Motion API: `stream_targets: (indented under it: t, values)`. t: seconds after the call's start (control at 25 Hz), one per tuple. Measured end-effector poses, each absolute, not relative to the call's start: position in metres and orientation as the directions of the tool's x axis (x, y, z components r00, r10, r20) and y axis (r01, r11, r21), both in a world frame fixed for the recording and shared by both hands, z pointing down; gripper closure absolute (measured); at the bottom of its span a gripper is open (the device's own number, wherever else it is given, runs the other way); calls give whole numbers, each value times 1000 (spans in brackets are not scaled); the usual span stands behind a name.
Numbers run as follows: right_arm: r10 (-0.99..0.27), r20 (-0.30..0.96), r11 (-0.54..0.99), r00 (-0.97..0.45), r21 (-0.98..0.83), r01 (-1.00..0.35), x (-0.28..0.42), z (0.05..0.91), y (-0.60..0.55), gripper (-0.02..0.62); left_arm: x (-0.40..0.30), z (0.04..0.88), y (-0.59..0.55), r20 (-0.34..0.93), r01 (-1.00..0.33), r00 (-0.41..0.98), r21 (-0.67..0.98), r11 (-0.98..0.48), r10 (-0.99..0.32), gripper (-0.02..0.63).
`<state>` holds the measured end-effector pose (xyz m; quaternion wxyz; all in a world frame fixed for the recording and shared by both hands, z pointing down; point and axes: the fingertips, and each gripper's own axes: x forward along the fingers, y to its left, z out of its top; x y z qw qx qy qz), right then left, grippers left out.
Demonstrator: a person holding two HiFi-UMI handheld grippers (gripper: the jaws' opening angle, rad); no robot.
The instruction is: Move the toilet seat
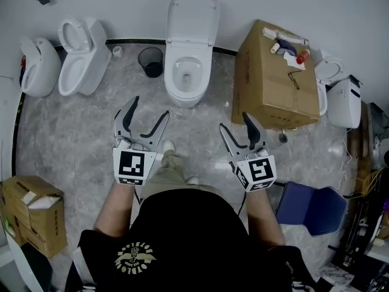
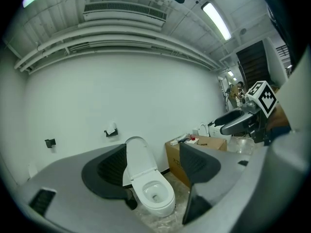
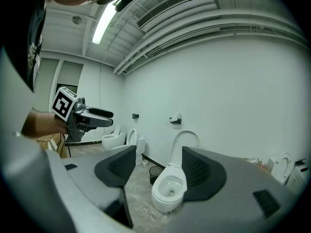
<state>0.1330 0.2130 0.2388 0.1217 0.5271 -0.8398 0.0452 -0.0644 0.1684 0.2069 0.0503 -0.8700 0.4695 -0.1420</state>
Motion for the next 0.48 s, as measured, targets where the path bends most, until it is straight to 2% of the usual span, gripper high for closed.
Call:
stream_targets:
  t: [0.48]
  values:
    - [-859,277,457,-430,36,-889,116,247,130,311,-75,220,88,239,-796,520,-212,-567,-820,282]
